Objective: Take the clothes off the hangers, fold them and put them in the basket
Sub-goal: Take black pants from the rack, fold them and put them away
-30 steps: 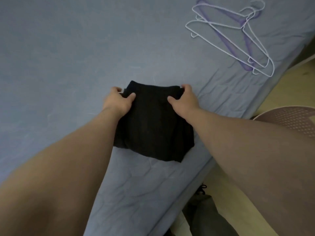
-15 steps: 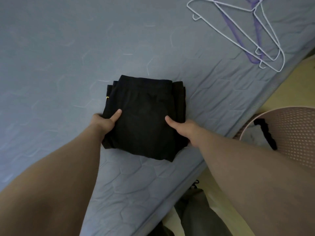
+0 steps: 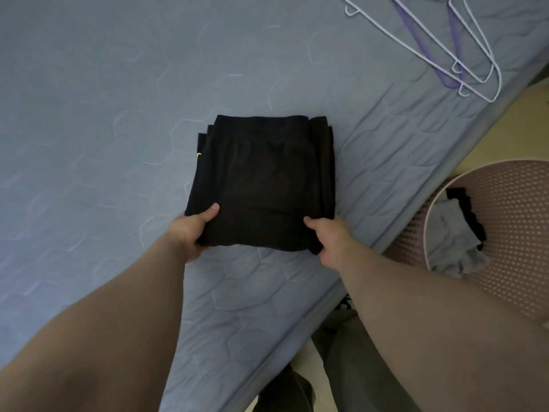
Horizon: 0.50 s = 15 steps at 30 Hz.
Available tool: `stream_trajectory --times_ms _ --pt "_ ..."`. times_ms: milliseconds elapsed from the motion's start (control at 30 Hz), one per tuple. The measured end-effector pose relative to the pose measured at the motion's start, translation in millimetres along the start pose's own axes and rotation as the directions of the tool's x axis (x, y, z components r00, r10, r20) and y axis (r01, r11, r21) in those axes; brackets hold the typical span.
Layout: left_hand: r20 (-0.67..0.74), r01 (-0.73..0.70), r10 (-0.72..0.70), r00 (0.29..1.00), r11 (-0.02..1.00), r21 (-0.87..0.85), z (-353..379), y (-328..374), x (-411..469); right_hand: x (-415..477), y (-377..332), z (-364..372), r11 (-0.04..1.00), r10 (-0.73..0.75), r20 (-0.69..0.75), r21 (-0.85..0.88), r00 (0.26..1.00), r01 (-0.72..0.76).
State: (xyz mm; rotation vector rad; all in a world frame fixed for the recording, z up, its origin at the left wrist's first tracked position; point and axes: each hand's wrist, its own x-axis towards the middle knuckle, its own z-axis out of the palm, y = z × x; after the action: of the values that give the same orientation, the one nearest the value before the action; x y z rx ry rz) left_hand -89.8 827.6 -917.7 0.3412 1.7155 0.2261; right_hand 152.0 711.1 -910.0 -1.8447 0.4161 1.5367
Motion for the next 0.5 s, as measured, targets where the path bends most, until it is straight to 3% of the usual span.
stream_trajectory --times_ms 200,367,433,500 --pt "-0.108 -0.118 0.148 0.983 0.962 0.246 -2 -49 -14 -9 17 -25 0.987 -0.061 -0.053 -0.152 0.997 0.053" --pt "-0.023 0.063 -0.059 0.998 0.97 0.236 -20 -89 -32 -26 59 -49 0.951 -0.053 -0.083 -0.308 0.995 0.025" --pt "-0.001 0.162 -0.172 0.985 0.927 0.337 -33 -94 -39 -31 70 -57 0.872 -0.03 -0.074 -0.489 0.997 -0.01" --pt "-0.001 0.175 -0.202 0.979 0.842 0.51 -42 -90 -45 -36 72 -58 0.812 -0.036 -0.059 -0.584 0.998 -0.005"
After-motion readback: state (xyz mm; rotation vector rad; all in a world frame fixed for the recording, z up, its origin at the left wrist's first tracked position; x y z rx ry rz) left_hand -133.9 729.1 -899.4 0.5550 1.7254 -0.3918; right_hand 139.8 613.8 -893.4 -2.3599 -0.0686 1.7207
